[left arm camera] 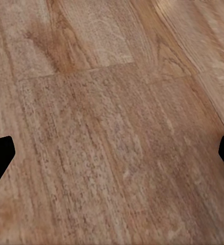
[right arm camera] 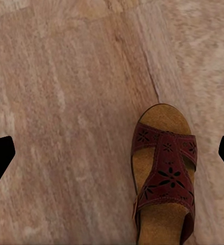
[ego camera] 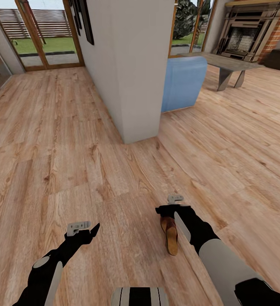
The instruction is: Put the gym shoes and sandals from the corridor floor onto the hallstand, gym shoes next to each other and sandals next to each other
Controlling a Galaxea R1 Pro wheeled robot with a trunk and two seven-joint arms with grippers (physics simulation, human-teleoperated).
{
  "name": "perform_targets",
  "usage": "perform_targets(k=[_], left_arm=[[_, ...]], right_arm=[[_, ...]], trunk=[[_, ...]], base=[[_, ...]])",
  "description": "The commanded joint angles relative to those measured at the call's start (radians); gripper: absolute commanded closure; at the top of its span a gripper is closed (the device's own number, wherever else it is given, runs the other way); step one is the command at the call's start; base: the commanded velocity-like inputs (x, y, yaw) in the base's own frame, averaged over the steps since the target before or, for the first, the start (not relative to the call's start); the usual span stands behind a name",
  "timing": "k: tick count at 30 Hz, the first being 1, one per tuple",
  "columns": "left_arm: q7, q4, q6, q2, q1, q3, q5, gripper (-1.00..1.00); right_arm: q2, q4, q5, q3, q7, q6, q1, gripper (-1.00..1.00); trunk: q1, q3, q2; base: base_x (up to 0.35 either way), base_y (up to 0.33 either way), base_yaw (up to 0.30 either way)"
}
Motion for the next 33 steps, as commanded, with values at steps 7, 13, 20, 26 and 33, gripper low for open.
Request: perform_targets(k=[7,13,20,26,33], left_arm=[[0.0,0.0,0.0,0.0,0.0,0.001,0.0,-1.0],[0.0,0.0,0.0,0.0,0.0,0.001,0.0,-1.0],[0.0,0.0,0.0,0.0,0.0,0.001,0.0,-1.0],[0.0,0.0,0.0,0.0,0.0,0.001,0.0,-1.0],[0.0,0.0,0.0,0.0,0.0,0.001,0.0,-1.0]], right_arm=[[0.0,0.0,0.0,0.0,-0.002,0.0,0.0,-1.0],[0.0,0.0,0.0,0.001,-0.002,0.0,0.0,-1.0],[0.0,0.0,0.0,0.0,-0.002,0.0,0.0,-1.0],[0.0,0.0,0.0,0.0,-0.002,0.001,0.0,-1.0],[0.0,0.0,0.0,0.0,-0.002,0.001,0.0,-1.0]], trunk=[[0.0,0.0,0.0],[0.0,0.0,0.0],[0.0,0.0,0.0],[0.0,0.0,0.0],[0.0,0.0,0.0]], base=[[0.0,0.0,0.0],[0.0,0.0,0.0],[0.0,0.0,-0.12],[0.0,0.0,-0.147],[0.0,0.0,-0.025]])
